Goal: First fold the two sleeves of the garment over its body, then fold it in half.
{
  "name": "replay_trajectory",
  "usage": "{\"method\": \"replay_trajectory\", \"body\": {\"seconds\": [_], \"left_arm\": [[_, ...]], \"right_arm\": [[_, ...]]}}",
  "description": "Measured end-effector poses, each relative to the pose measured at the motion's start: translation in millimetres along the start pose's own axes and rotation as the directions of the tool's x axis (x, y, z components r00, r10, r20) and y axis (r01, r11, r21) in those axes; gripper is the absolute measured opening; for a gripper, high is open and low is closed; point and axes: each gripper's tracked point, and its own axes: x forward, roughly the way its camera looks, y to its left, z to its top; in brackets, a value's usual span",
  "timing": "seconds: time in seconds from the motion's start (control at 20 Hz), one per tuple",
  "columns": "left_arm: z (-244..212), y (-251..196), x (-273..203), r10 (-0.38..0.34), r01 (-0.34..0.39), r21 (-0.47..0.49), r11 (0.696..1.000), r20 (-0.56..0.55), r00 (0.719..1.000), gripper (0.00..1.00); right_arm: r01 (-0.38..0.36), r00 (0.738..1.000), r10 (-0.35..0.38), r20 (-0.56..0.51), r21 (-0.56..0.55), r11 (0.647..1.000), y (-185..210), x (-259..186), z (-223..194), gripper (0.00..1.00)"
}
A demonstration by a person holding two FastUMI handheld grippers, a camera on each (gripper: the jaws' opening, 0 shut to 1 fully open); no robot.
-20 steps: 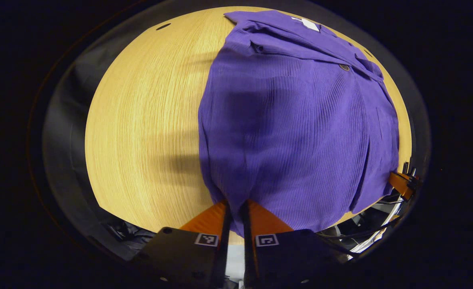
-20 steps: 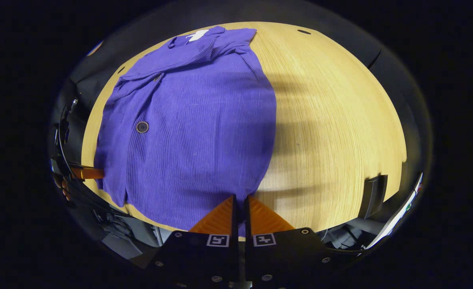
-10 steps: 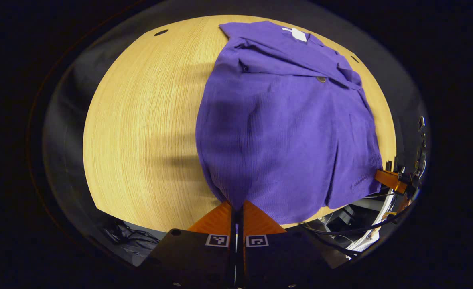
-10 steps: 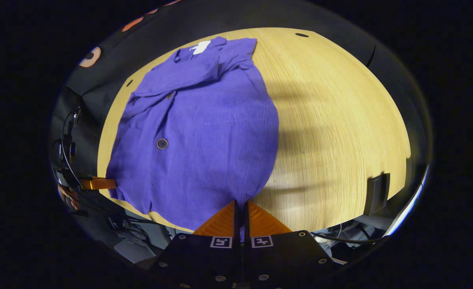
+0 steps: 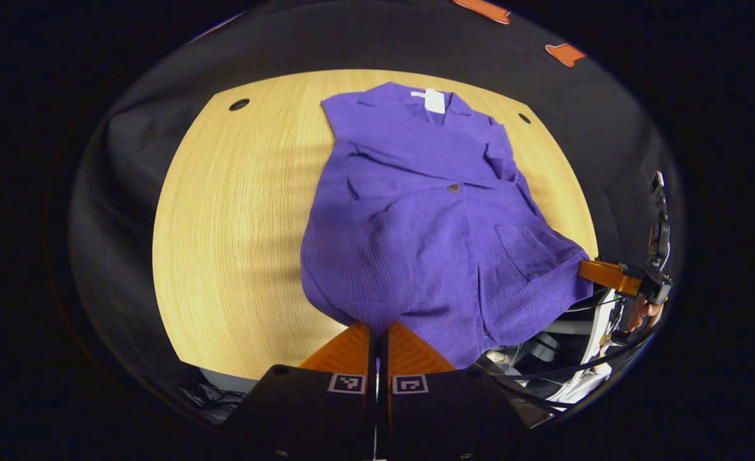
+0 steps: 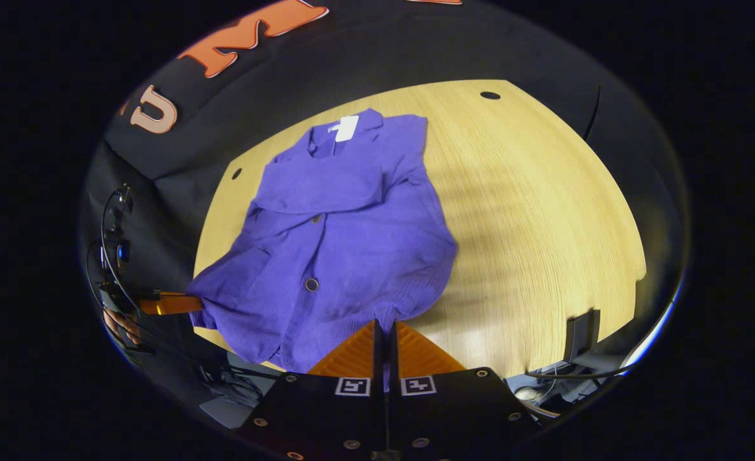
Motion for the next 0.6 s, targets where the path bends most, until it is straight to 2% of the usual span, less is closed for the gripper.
{"method": "replay_trajectory", "body": {"seconds": [0.25,0.6], "left_arm": [[69,-2,-26,0.029,-0.033,0.058,0.998,0.068,0.997,0.01],[161,-8,-44,0.067,-0.083,0.096,0.992,0.163,0.984,0.01]], "right_arm": [[-0.026,0.998,0.028,0.052,-0.048,0.999,10,-14,62,0.02],[-0.054,0.993,0.061,0.098,-0.078,0.995,14,-5,152,0.02]]}}
